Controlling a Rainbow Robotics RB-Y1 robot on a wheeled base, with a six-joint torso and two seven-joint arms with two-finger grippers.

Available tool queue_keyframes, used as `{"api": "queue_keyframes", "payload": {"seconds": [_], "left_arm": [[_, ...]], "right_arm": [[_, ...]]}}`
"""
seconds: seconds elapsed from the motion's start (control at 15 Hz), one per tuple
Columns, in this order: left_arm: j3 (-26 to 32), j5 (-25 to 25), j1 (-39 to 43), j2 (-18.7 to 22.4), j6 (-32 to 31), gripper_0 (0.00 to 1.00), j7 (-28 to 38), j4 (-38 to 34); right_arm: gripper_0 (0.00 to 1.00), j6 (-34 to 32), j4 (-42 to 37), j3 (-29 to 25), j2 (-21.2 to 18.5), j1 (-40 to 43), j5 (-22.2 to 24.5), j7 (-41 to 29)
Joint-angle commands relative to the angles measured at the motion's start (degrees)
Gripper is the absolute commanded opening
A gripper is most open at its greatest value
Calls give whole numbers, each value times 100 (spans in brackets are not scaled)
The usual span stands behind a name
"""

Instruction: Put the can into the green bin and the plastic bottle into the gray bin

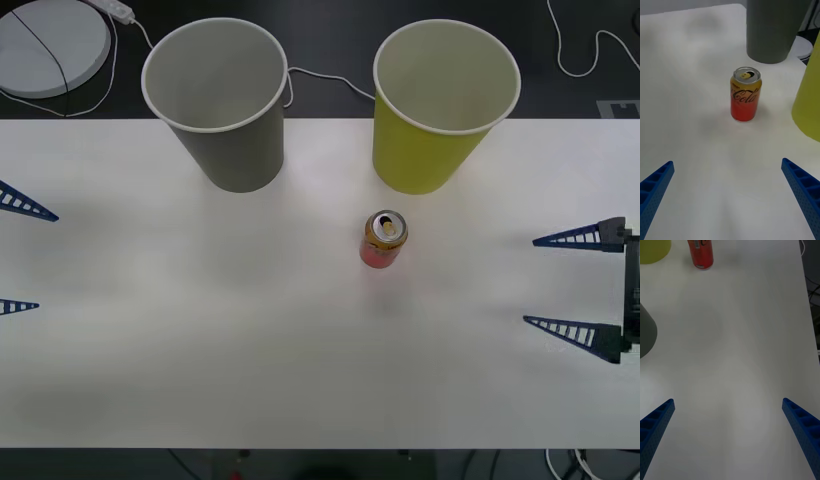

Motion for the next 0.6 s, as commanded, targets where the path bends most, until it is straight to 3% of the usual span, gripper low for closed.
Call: {"api": "queue_keyframes", "payload": {"seconds": [0.07, 0.4, 0.6], "left_arm": [[0, 1, 0, 0, 0, 100, 0, 0], [0, 1, 0, 0, 0, 100, 0, 0], [0, 1, 0, 0, 0, 100, 0, 0]], "right_arm": [[100, 707, -1, 526, -1, 38, -384, 58], [100, 1700, 131, 1423, -1, 30, -1360, 278], [100, 1955, 140, 1713, -1, 30, -1746, 436]]}}
